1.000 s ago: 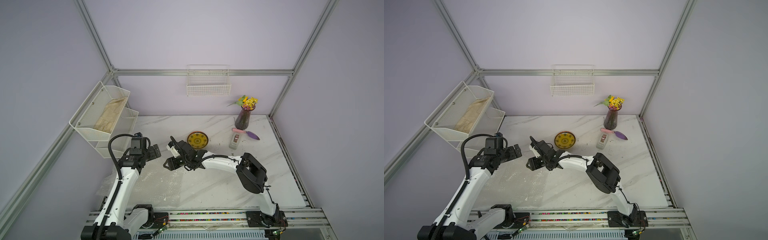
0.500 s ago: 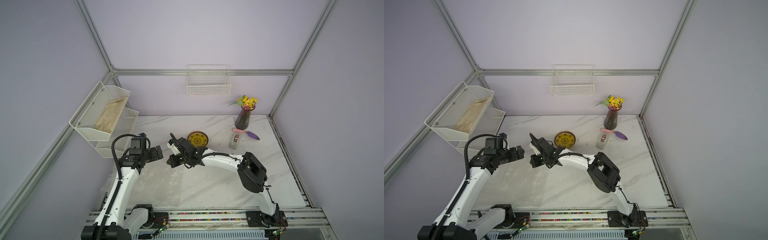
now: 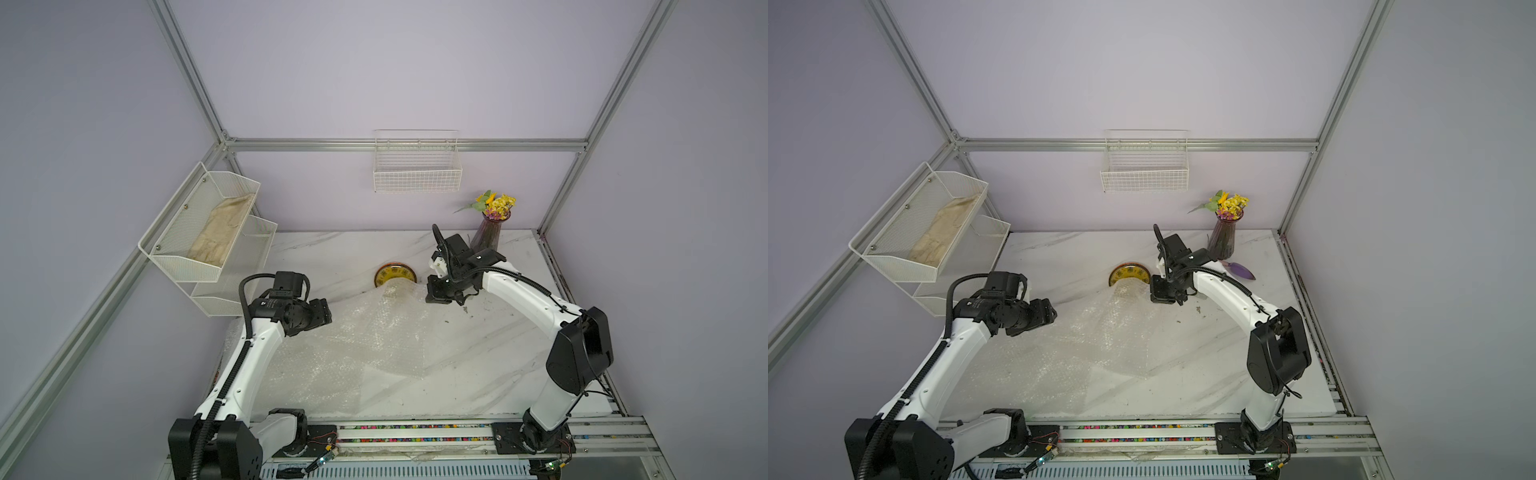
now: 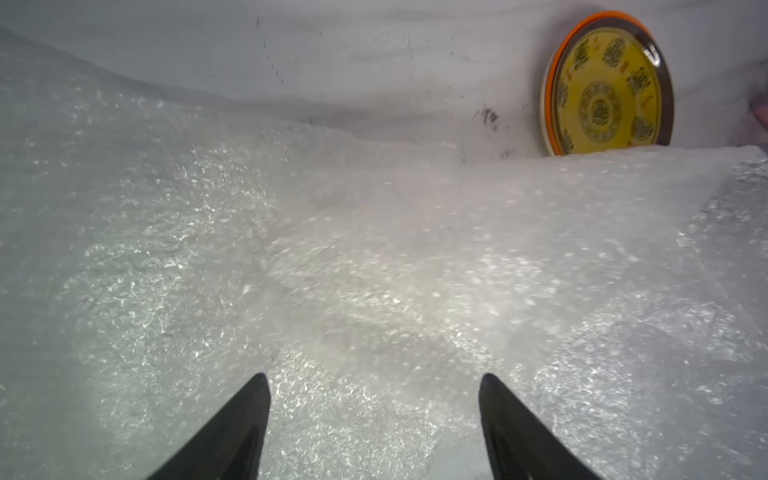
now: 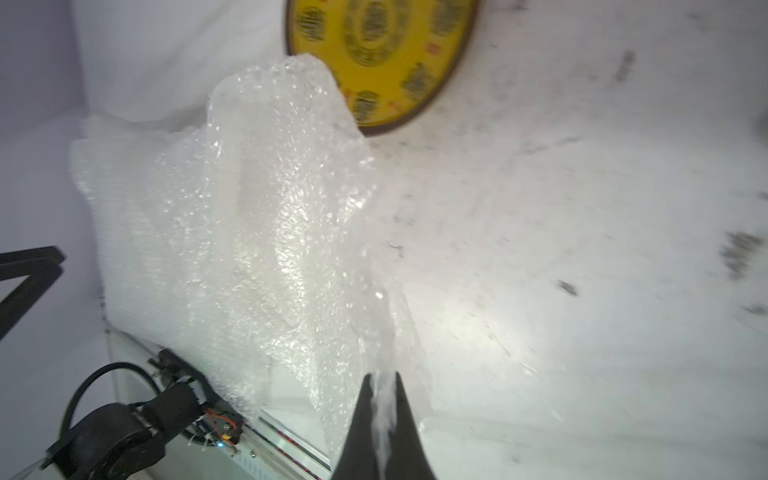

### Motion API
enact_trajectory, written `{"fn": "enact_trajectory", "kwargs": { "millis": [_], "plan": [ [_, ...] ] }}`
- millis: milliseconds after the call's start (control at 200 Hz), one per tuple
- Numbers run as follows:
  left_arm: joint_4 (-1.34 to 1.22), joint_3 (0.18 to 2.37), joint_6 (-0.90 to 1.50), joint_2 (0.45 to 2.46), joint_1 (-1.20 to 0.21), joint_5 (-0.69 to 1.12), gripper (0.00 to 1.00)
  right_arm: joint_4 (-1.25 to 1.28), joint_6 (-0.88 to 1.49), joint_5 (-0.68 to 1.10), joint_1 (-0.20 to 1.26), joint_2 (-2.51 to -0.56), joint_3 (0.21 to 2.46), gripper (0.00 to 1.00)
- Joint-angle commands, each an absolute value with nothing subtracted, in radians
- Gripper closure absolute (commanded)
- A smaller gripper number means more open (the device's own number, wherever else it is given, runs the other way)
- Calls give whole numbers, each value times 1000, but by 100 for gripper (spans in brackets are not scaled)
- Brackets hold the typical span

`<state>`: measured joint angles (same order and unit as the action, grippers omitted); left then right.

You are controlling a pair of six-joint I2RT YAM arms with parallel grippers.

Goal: Wrap dinner plates in bubble wrap
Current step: Pick up the bubble wrap from the bubble wrap, then move the bubble wrap to the corner of the board.

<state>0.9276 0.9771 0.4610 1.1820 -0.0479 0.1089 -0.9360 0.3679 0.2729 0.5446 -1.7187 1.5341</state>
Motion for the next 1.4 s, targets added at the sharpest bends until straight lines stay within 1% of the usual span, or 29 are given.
{"fn": "enact_trajectory", "kwargs": {
  "millis": [0,65,155,220,260,445,635,830,965,1055,1145,1220,1310,1395],
  "plan": [
    [996,940,669,1244,-56,28,29,-1190,323,-22,522,-1658,1564,100],
    [996,908,732,1302,-57,0,27,-1204,309,-77,510,-1647,1559,100],
    [963,896,741,1403,-50,-13,25,-1209,281,-83,493,-1632,1547,100],
    [898,903,650,1519,-26,62,26,-1213,264,-70,468,-1621,1540,100],
    [872,923,605,1572,-19,78,26,-1216,254,-64,453,-1612,1540,100],
    [850,1080,475,1795,-24,-16,26,-1216,233,9,413,-1571,1525,100],
    [851,1325,342,1948,-35,-145,26,-1186,246,91,409,-1539,1475,100],
    [859,1633,318,2146,-34,-77,26,-1125,262,192,409,-1505,1419,100],
    [902,1889,330,2312,-27,-106,26,-1085,265,286,408,-1486,1392,100],
    [949,2061,340,2384,-21,-127,25,-1087,261,289,408,-1476,1384,100],
    [999,2190,332,2405,-21,-143,25,-1101,264,255,408,-1476,1383,100],
    [997,2198,292,2355,-31,-62,26,-1098,262,239,405,-1477,1375,100],
    [954,2097,204,2237,-76,55,25,-1093,265,224,401,-1487,1358,100],
    [890,1915,88,2084,-146,131,25,-1085,263,210,394,-1498,1350,100]
  ]
}}
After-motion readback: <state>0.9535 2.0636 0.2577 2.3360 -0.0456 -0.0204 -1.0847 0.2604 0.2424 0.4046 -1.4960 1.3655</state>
